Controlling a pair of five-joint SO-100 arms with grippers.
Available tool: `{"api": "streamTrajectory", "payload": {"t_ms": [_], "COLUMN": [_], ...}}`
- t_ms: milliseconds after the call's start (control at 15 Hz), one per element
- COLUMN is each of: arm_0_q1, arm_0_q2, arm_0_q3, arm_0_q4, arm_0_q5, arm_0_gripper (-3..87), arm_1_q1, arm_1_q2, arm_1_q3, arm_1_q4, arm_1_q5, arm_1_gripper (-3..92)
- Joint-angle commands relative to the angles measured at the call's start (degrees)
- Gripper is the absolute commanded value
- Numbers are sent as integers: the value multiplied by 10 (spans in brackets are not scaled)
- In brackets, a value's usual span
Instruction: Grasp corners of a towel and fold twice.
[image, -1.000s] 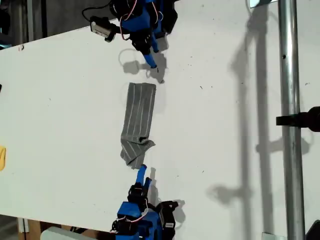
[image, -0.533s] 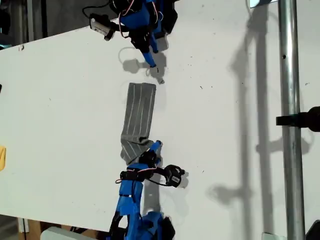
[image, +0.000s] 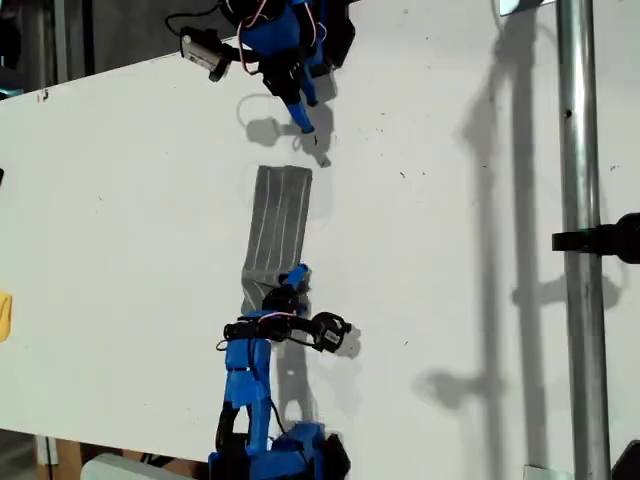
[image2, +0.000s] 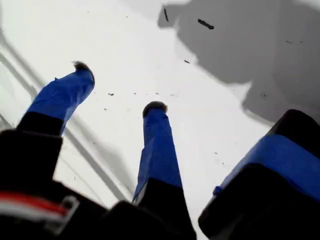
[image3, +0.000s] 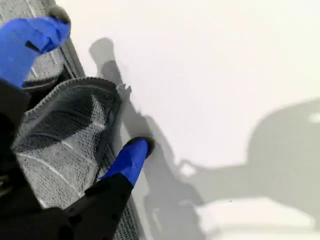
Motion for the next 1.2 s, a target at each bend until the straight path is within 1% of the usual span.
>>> {"api": "streamTrajectory", "payload": {"t_ms": [0,133,267,333,400,667,800,867,1000,1133], "arm_0_q1": [-32,-54,-52,-49,-46,-32,-29,-33,-62,-108], "arm_0_q2": [-7,-18,-20,-18,-16,15,40,50,63,59], "arm_0_q3": [-51,-64,-69,-69,-72,-105,-137,-150,-151,-153], "arm_0_q4": [6,12,18,26,40,135,203,234,258,273], "arm_0_q5": [11,25,32,30,26,21,26,33,64,110], "arm_0_gripper": [330,196,48,18,18,28,35,98,100,100], "arm_1_q1": [-3,-7,-8,-7,-5,-7,-7,-8,-6,-7], "arm_1_q2": [1,1,0,0,0,0,0,0,0,1], "arm_1_q3": [-4,-4,-4,-4,-4,-4,-3,-3,-3,-3], "arm_1_q4": [-10,-10,-10,-10,-10,-10,-10,-10,-10,-10], "arm_1_q5": [-5,-3,-4,-4,-5,-4,-4,-4,-6,-6], "arm_1_gripper": [239,238,235,235,233,231,230,229,227,226]}}
